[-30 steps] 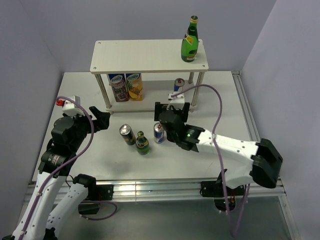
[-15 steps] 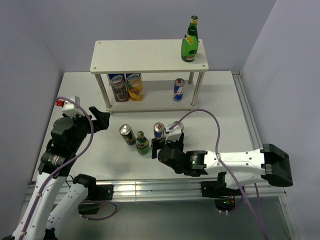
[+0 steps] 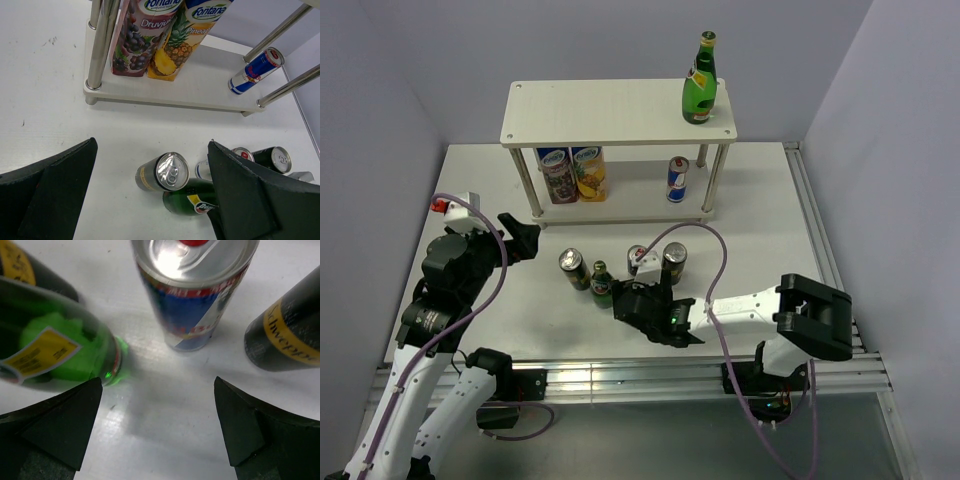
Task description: Place and organize the beverage onto the shelf
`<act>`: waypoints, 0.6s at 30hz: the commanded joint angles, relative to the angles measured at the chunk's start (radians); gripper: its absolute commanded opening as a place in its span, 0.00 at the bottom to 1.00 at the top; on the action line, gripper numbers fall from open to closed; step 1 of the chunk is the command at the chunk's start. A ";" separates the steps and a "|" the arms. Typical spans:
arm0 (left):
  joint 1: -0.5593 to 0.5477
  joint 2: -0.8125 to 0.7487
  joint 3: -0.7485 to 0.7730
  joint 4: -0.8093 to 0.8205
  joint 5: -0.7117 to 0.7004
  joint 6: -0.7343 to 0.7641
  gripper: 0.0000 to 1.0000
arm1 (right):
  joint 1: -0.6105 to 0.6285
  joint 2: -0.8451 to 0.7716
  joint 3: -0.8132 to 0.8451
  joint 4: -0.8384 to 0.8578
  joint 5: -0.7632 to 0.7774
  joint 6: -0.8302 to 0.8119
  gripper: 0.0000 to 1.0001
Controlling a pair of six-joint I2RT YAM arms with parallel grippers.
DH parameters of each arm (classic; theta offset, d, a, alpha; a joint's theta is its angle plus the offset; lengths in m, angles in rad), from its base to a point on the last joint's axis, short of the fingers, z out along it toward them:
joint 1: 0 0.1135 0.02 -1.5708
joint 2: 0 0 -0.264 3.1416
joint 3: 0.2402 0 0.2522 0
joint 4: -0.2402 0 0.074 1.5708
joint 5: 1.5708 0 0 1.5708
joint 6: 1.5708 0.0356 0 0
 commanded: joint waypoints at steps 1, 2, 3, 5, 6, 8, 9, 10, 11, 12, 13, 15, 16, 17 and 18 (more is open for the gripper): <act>0.006 -0.006 -0.006 0.035 0.015 0.017 0.99 | -0.038 0.017 0.050 0.082 0.040 -0.012 1.00; 0.006 -0.004 -0.008 0.035 0.015 0.017 0.99 | -0.042 0.032 0.058 0.090 0.044 -0.015 1.00; 0.006 -0.004 -0.006 0.035 0.016 0.017 0.99 | -0.047 0.040 0.064 0.088 0.059 -0.017 1.00; 0.006 -0.002 -0.006 0.035 0.018 0.017 0.99 | -0.067 0.059 0.067 0.123 0.053 -0.035 1.00; 0.006 -0.002 -0.006 0.038 0.018 0.017 0.99 | -0.073 0.067 0.065 0.137 0.052 -0.038 1.00; 0.006 -0.006 -0.006 0.038 0.019 0.017 0.99 | -0.093 0.095 0.070 0.183 0.049 -0.058 1.00; 0.004 -0.004 -0.006 0.038 0.019 0.018 0.99 | -0.101 0.105 0.076 0.186 0.055 -0.058 1.00; 0.006 -0.006 -0.008 0.038 0.019 0.017 0.99 | -0.107 0.116 0.079 0.192 0.067 -0.065 1.00; 0.006 -0.004 -0.006 0.038 0.021 0.017 0.99 | -0.113 0.136 0.079 0.227 0.072 -0.074 1.00; 0.006 -0.004 -0.008 0.038 0.022 0.018 0.99 | -0.128 0.147 0.079 0.241 0.078 -0.077 1.00; 0.006 -0.004 -0.009 0.039 0.024 0.017 0.99 | -0.136 0.158 0.081 0.252 0.084 -0.078 0.99; 0.006 -0.004 -0.008 0.039 0.027 0.018 0.99 | -0.170 0.187 0.081 0.297 0.089 -0.086 0.99; 0.006 -0.002 -0.008 0.039 0.029 0.018 0.99 | -0.177 0.197 0.081 0.315 0.095 -0.092 0.97; 0.006 -0.001 -0.008 0.039 0.030 0.018 0.99 | -0.185 0.222 0.084 0.344 0.115 -0.103 0.96; 0.006 -0.001 -0.008 0.041 0.032 0.018 0.99 | -0.191 0.233 0.087 0.356 0.125 -0.106 0.96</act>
